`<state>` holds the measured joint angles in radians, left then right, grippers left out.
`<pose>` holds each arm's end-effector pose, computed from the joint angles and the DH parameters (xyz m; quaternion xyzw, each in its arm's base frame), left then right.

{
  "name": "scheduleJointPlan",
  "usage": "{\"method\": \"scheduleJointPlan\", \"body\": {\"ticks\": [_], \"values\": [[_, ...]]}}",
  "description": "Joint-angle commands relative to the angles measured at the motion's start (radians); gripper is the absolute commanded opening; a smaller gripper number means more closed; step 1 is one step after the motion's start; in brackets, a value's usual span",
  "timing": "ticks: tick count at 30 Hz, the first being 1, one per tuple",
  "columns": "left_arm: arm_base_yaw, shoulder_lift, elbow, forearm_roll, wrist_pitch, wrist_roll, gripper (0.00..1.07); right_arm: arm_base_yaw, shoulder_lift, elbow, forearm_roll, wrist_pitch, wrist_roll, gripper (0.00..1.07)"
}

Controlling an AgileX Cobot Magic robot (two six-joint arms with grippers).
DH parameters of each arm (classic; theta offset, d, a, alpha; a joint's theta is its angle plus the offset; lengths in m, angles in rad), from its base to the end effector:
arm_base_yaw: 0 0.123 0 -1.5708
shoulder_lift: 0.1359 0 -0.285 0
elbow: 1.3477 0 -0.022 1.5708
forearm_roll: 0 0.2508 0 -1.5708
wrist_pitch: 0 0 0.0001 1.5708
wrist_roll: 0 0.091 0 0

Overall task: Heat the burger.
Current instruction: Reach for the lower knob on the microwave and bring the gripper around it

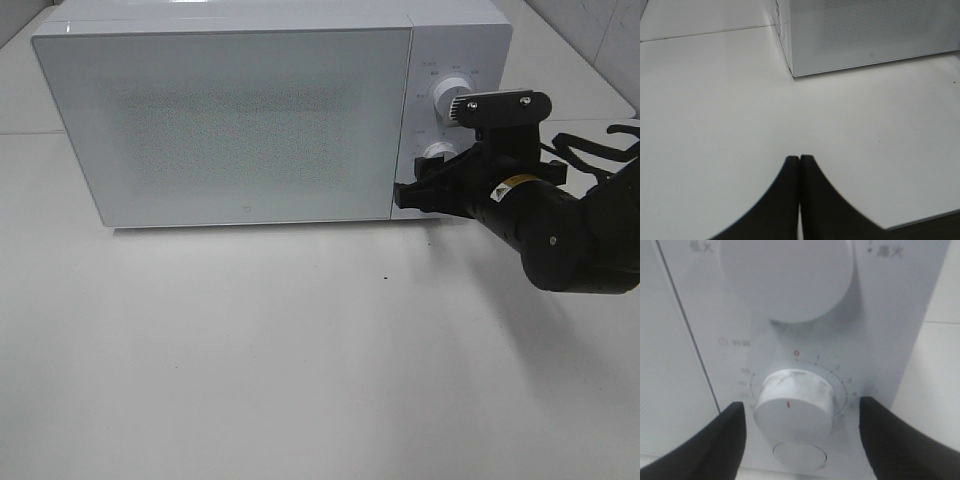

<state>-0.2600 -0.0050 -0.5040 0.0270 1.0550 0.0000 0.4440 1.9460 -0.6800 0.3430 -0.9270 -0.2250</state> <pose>-0.0051 0.0036 0.2789 0.1096 0.8422 -0.0550 0.5250 0.3173 0.1238 0.1238 -0.1002 0.7896 0.0211 0.6050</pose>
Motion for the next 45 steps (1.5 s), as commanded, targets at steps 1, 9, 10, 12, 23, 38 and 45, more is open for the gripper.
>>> {"method": "scheduleJointPlan", "body": {"ticks": [1, 9, 10, 12, 23, 38, 45], "values": [[0.002, -0.020, 0.004, 0.003, -0.015, 0.000, 0.00, -0.002, 0.016, -0.027, -0.006, -0.015, -0.009, 0.62], [0.002, -0.020, 0.004, 0.003, -0.015, 0.000, 0.00, -0.002, 0.018, -0.027, 0.012, -0.042, -0.010, 0.55], [0.002, -0.020, 0.004, 0.003, -0.015, 0.000, 0.00, -0.002, 0.018, -0.027, 0.012, -0.042, -0.010, 0.55], [0.002, -0.020, 0.004, 0.003, -0.015, 0.000, 0.00, -0.002, 0.018, -0.027, 0.008, -0.071, -0.012, 0.55], [0.002, -0.020, 0.004, 0.003, -0.015, 0.000, 0.00, -0.002, 0.018, -0.027, 0.004, -0.085, -0.012, 0.55], [0.002, -0.020, 0.004, 0.003, -0.015, 0.000, 0.00, -0.002, 0.018, -0.027, -0.038, -0.120, -0.011, 0.18], [0.002, -0.020, 0.004, 0.003, -0.015, 0.000, 0.00, -0.002, 0.018, -0.027, -0.038, -0.120, 0.008, 0.00]]}}
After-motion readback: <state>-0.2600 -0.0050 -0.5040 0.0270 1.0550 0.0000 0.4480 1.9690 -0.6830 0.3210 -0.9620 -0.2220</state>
